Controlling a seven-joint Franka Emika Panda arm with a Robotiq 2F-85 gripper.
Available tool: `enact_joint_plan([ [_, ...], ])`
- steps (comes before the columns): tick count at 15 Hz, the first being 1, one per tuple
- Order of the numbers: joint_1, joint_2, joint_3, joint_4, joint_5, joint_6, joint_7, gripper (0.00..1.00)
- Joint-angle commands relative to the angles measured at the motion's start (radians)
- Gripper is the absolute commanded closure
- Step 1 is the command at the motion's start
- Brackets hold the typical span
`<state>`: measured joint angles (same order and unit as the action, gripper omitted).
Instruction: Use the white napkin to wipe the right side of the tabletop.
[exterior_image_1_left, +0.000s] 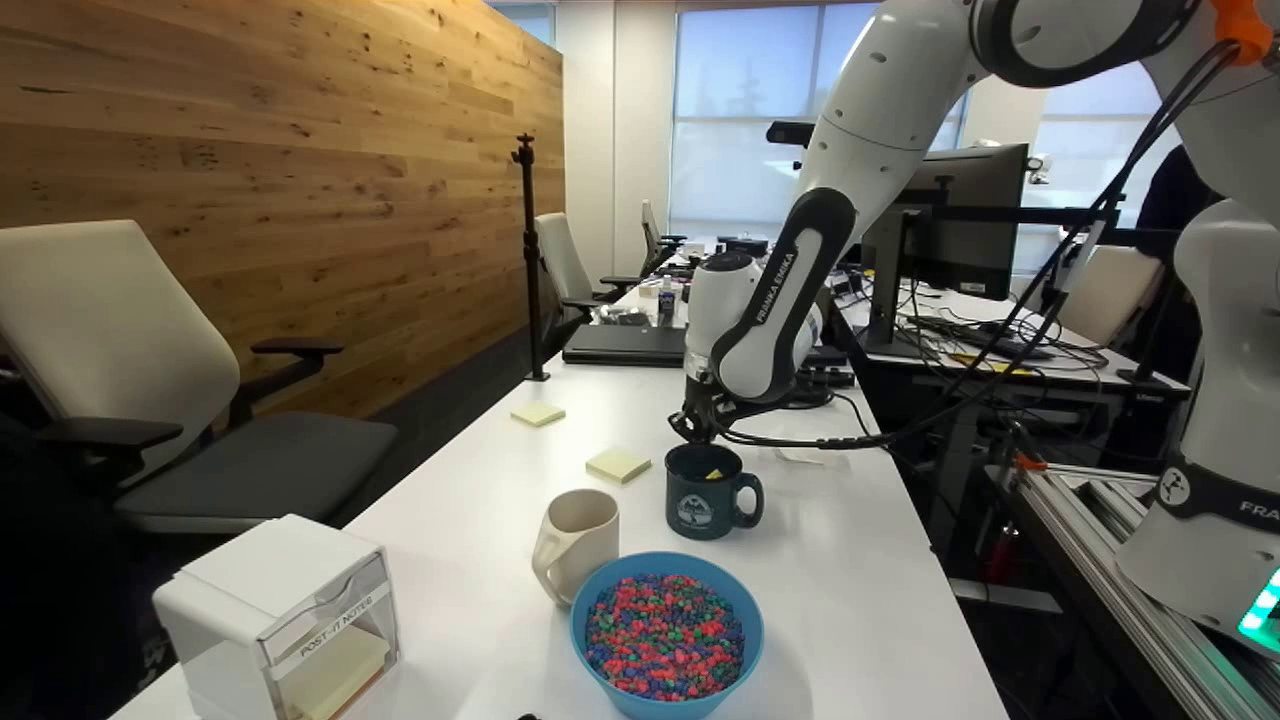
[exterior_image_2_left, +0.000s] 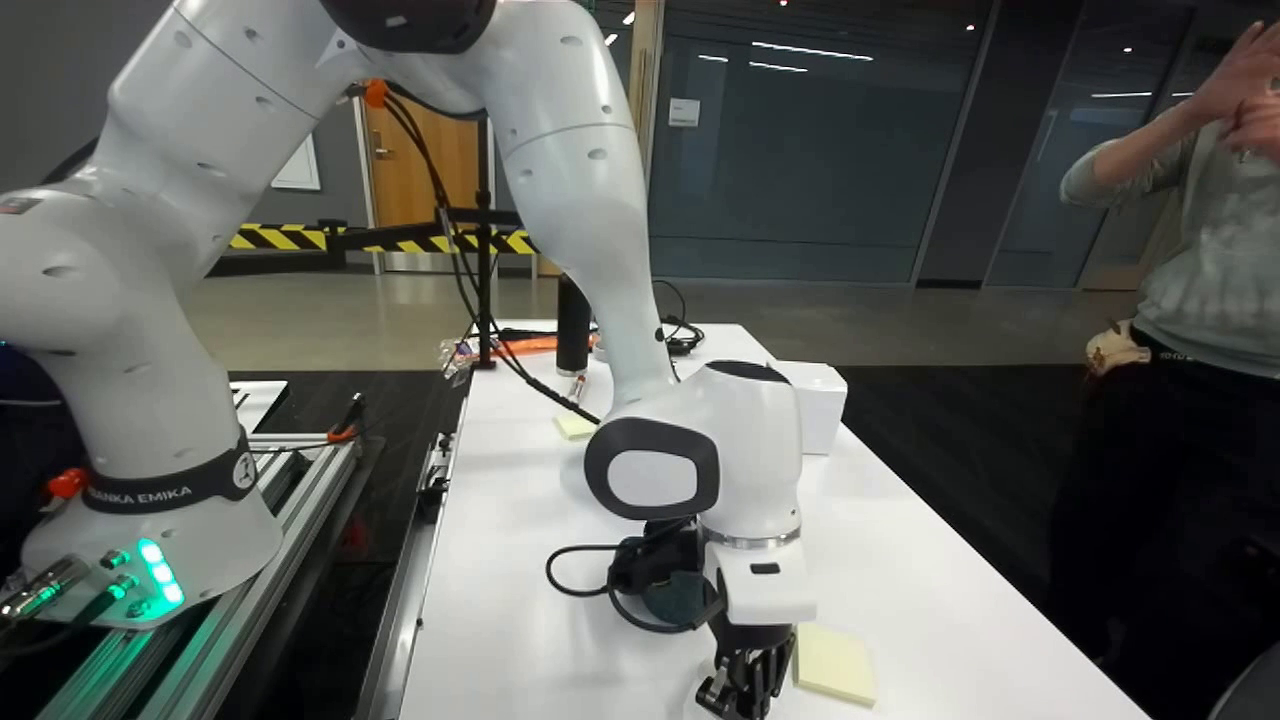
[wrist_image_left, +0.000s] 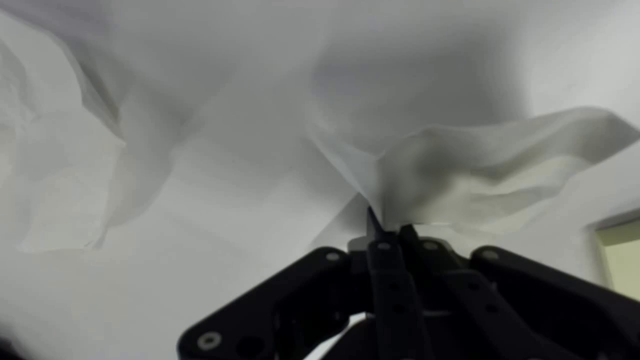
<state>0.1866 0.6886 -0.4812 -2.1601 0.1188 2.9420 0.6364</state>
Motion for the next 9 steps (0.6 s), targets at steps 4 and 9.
enact_joint_plan([
  [4,-0.003,0.017,0.014,-0.003,0.002,0.006,-0.004,0.99],
  [9,-0.003,-0.047,0.002,-0.048,0.000,-0.004,-0.014,0.58],
])
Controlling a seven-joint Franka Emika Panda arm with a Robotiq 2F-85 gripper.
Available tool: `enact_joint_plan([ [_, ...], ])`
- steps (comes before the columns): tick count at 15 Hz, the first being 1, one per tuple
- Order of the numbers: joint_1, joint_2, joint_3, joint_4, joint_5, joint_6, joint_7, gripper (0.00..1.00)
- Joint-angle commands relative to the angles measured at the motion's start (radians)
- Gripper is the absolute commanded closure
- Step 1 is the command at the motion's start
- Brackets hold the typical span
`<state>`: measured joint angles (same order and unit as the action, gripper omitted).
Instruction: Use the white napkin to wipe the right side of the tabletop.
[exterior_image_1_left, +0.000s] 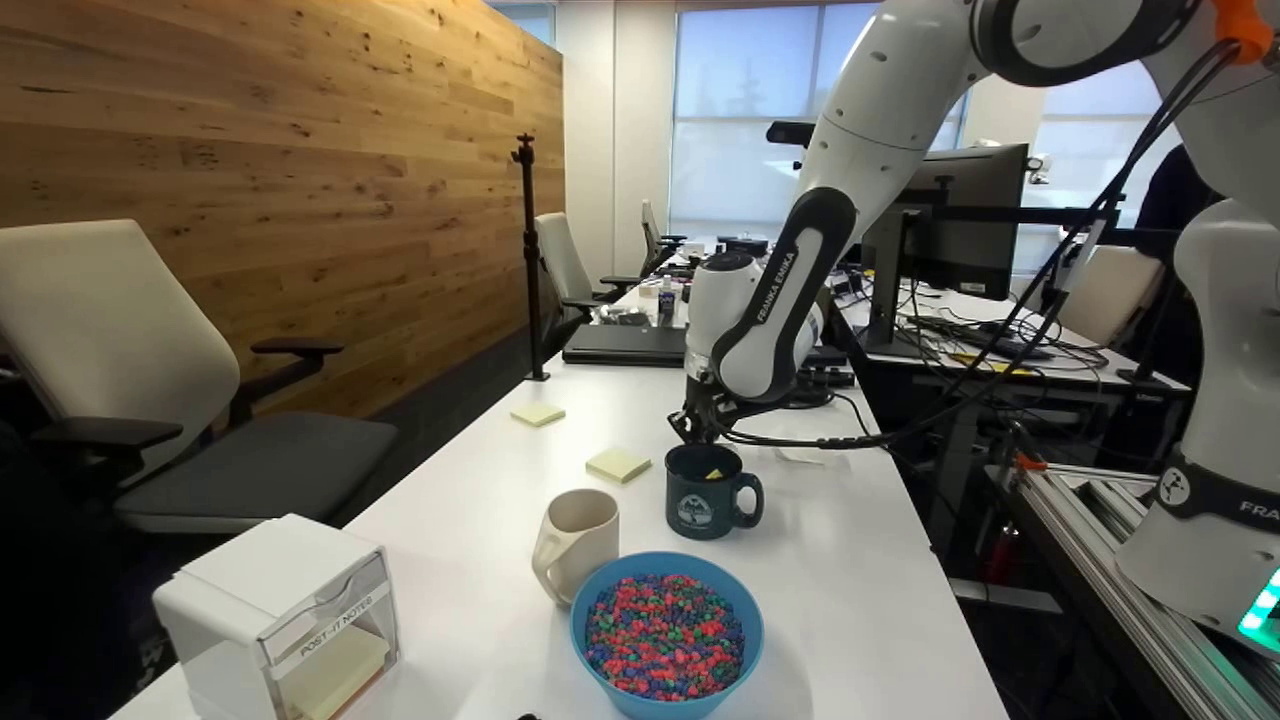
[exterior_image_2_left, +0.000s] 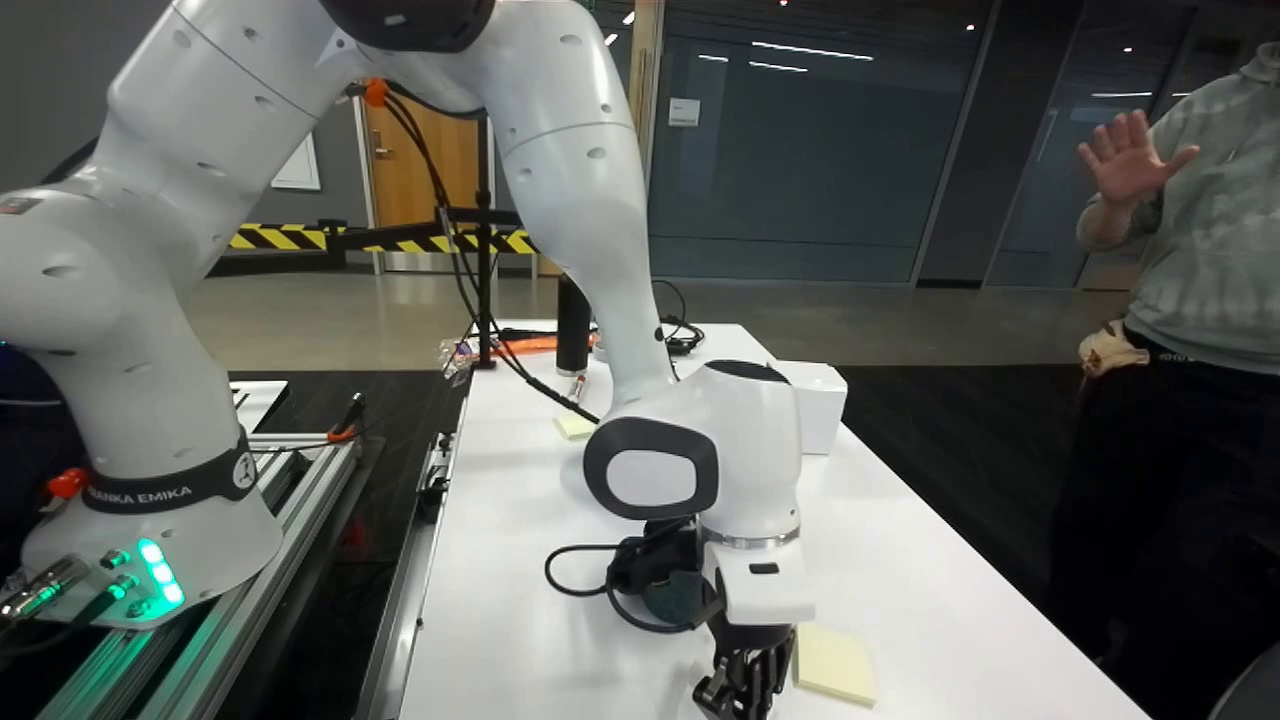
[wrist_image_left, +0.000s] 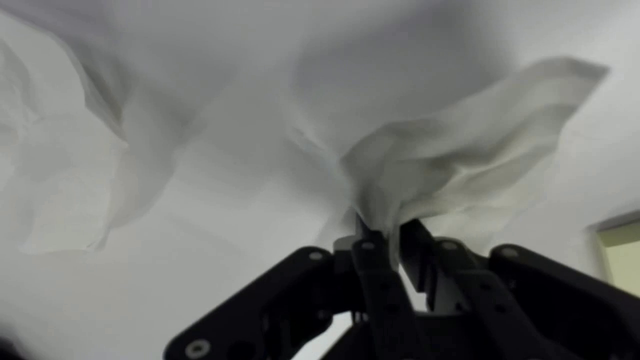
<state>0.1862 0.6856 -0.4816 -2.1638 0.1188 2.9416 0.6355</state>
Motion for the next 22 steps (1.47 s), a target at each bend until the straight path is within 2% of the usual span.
enact_joint_plan([
  [1,0.012,-0.061,-0.016,-0.062,-0.006,-0.002,-0.009,0.52],
  [8,0.053,-0.150,-0.090,-0.123,-0.033,0.004,-0.004,0.02],
  [10,0.084,-0.193,-0.132,-0.141,-0.067,0.004,-0.019,0.00],
  [14,0.109,-0.344,-0.144,-0.188,-0.168,0.019,-0.165,0.00],
  [17,0.112,-0.436,-0.108,-0.206,-0.226,0.004,-0.217,0.00],
  [21,0.122,-0.542,-0.034,-0.238,-0.178,-0.055,-0.327,0.00],
  [22,0.104,-0.559,0.007,-0.246,-0.145,-0.071,-0.370,0.00],
])
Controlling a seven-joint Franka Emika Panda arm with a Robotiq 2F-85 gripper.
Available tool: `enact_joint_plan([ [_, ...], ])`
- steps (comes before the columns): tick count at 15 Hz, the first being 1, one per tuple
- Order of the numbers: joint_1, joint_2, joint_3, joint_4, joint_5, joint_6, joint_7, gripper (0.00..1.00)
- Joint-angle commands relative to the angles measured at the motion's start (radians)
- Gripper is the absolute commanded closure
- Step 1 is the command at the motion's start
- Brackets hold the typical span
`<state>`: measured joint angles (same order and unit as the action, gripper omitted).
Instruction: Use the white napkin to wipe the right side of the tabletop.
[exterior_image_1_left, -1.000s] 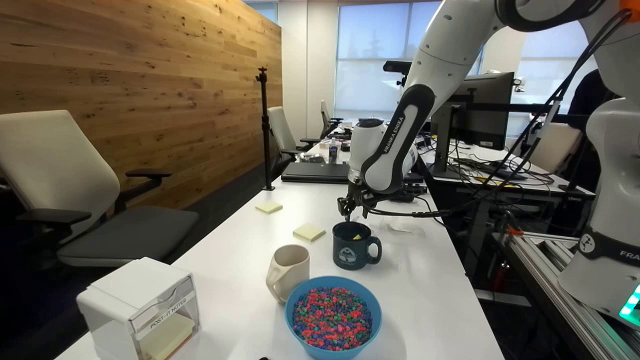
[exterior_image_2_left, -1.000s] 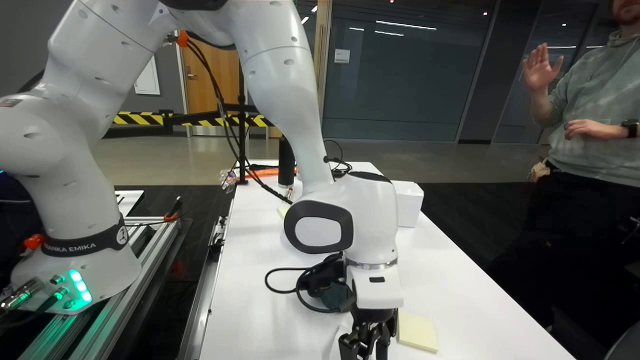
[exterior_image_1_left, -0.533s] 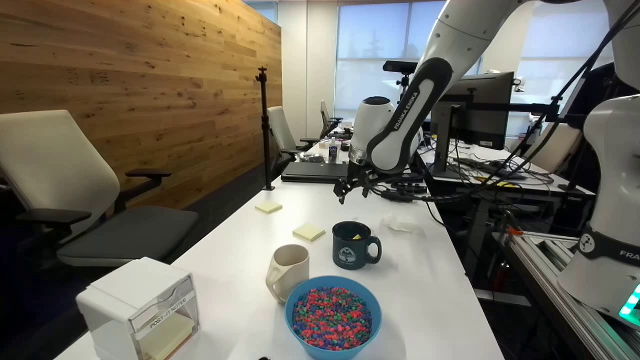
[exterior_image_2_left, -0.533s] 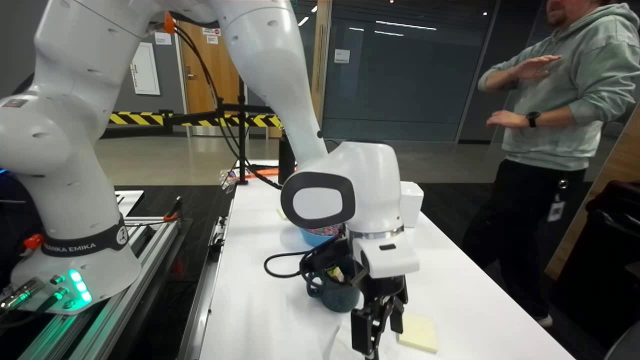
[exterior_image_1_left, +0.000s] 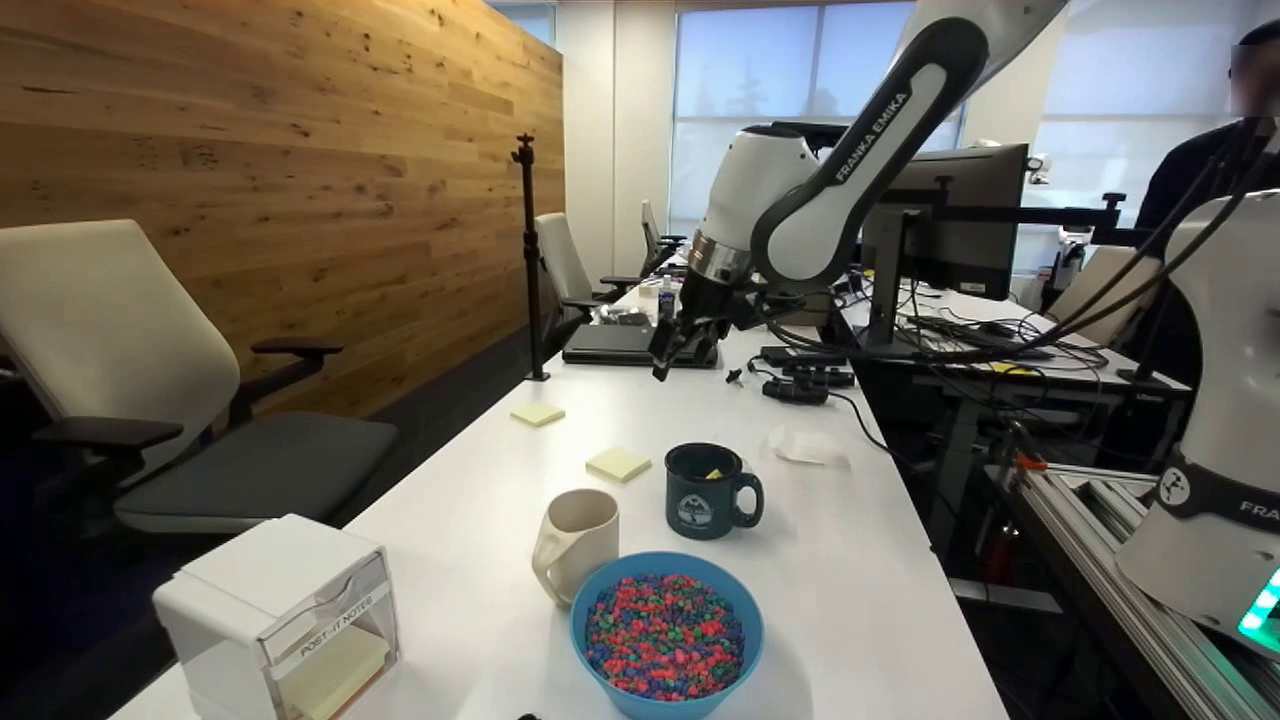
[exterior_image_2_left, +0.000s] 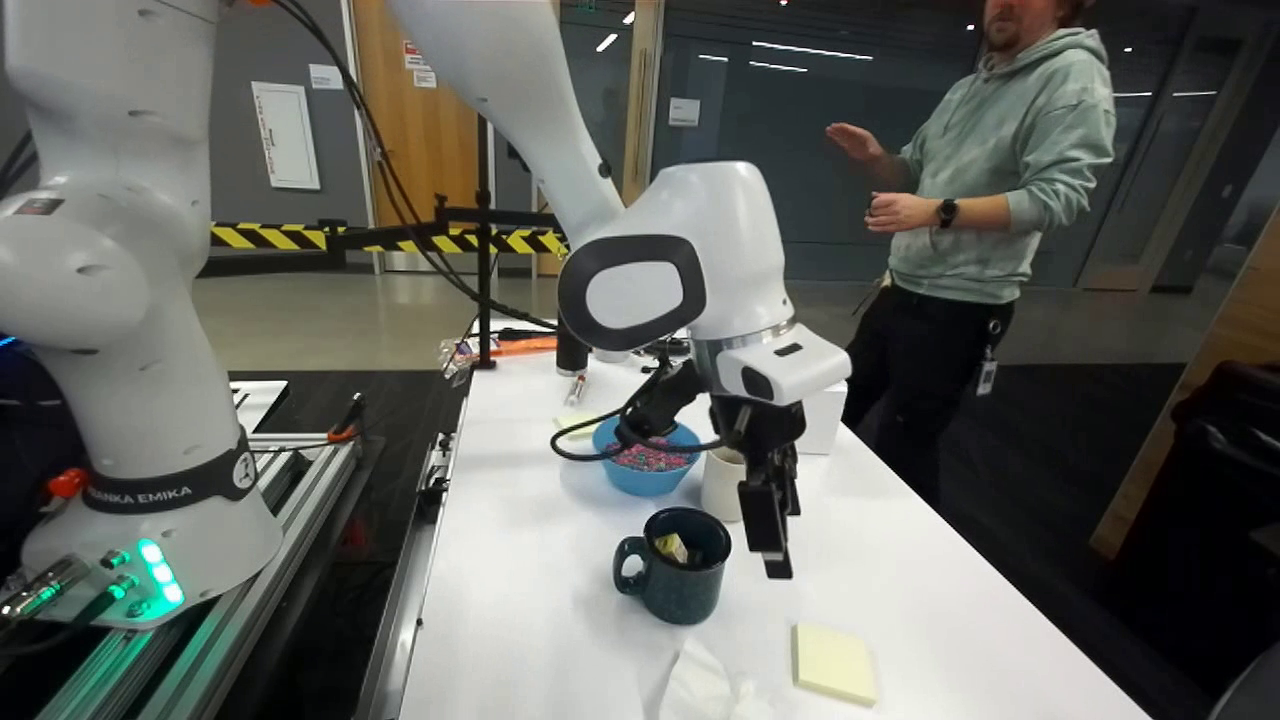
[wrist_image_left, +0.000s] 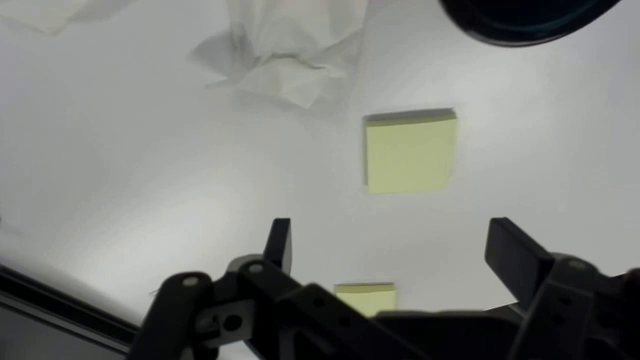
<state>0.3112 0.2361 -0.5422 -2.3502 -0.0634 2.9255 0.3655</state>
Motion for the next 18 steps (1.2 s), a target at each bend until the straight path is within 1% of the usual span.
enact_joint_plan([
  [1,-0.006,-0.122,0.070,-0.060,0.031,-0.082,-0.101,0.00],
  [2,-0.100,-0.144,0.173,-0.059,-0.020,-0.106,-0.078,0.00],
  [3,-0.123,-0.144,0.213,-0.062,-0.003,-0.116,-0.099,0.00],
  [5,-0.164,-0.152,0.279,-0.057,-0.014,-0.153,-0.093,0.00],
  [7,-0.197,-0.153,0.326,-0.047,-0.025,-0.186,-0.088,0.00],
  [10,-0.230,-0.143,0.364,-0.030,-0.049,-0.235,-0.076,0.00],
  [14,-0.256,-0.140,0.386,-0.016,-0.090,-0.297,-0.071,0.00],
  [18,-0.264,-0.137,0.402,-0.005,-0.119,-0.328,-0.061,0.00],
])
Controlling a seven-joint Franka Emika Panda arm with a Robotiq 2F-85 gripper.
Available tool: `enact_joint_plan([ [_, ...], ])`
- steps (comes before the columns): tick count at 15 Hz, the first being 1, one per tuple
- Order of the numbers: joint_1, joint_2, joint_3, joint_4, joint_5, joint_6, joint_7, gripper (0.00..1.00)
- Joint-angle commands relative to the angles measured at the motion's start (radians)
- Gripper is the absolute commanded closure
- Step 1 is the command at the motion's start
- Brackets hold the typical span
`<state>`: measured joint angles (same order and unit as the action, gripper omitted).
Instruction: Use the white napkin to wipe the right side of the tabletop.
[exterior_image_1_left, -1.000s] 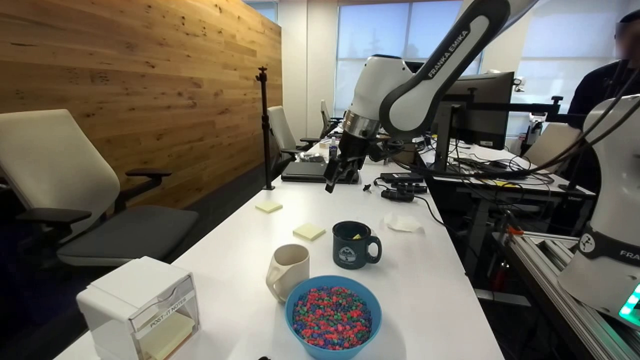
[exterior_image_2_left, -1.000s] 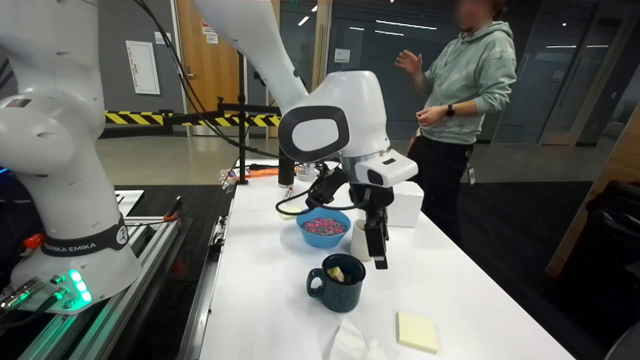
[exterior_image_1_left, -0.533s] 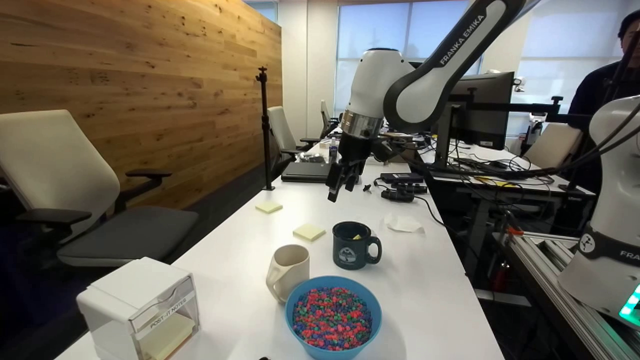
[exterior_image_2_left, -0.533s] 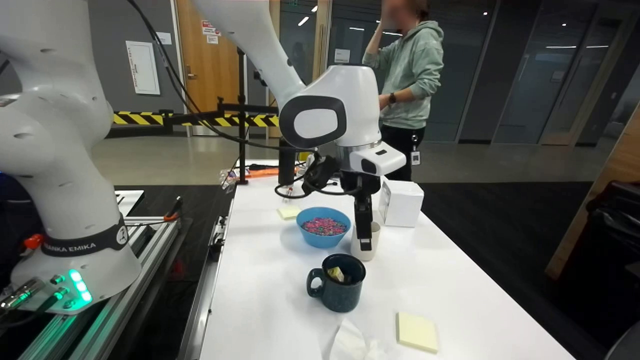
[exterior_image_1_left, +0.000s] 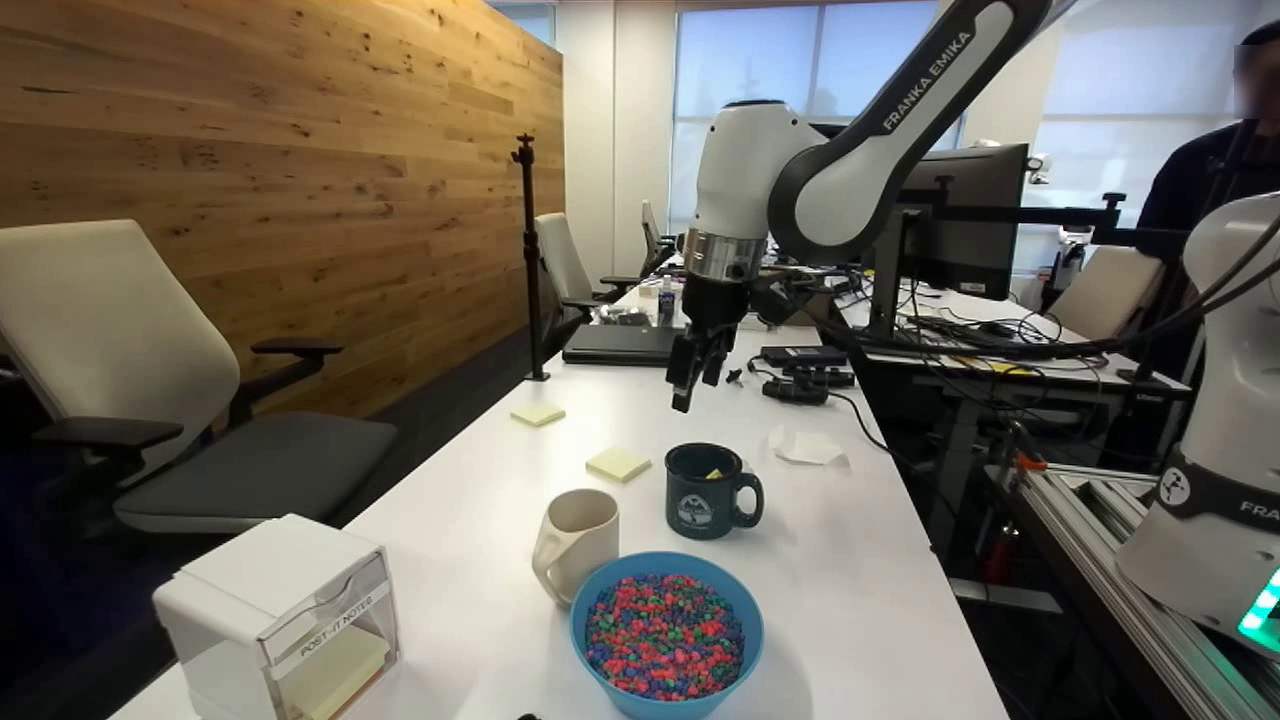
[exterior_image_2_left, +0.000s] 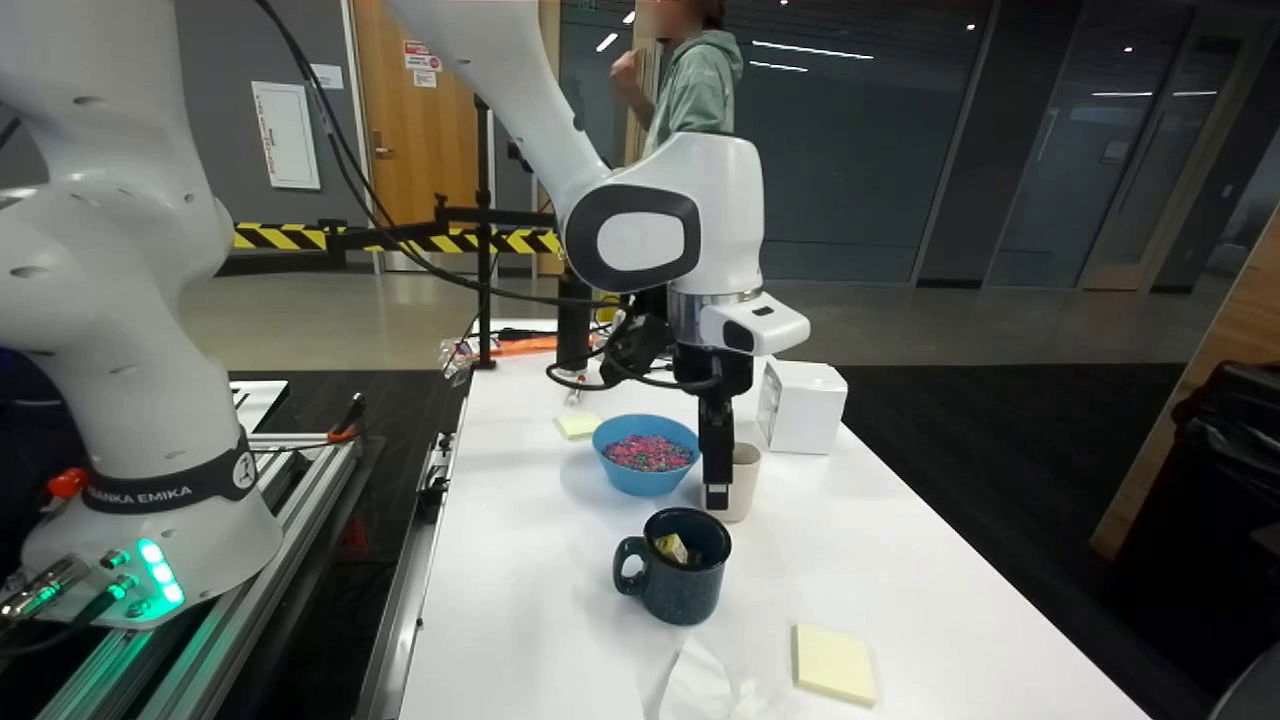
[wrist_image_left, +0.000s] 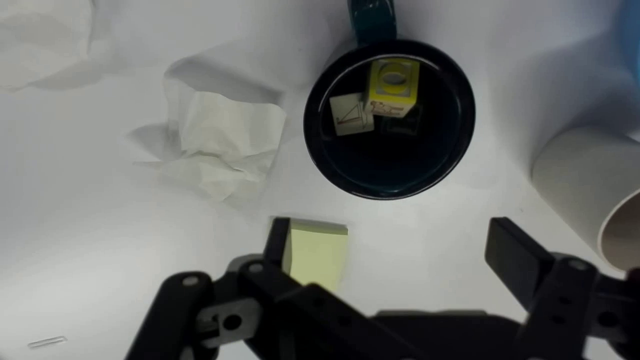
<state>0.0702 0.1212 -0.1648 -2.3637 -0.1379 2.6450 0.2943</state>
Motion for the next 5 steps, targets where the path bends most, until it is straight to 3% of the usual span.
enact_joint_plan([
  [1,-0.025,-0.022,0.027,0.008,-0.049,-0.048,0.013,0.00],
  [5,-0.026,-0.021,0.031,0.014,-0.068,-0.060,0.021,0.00],
])
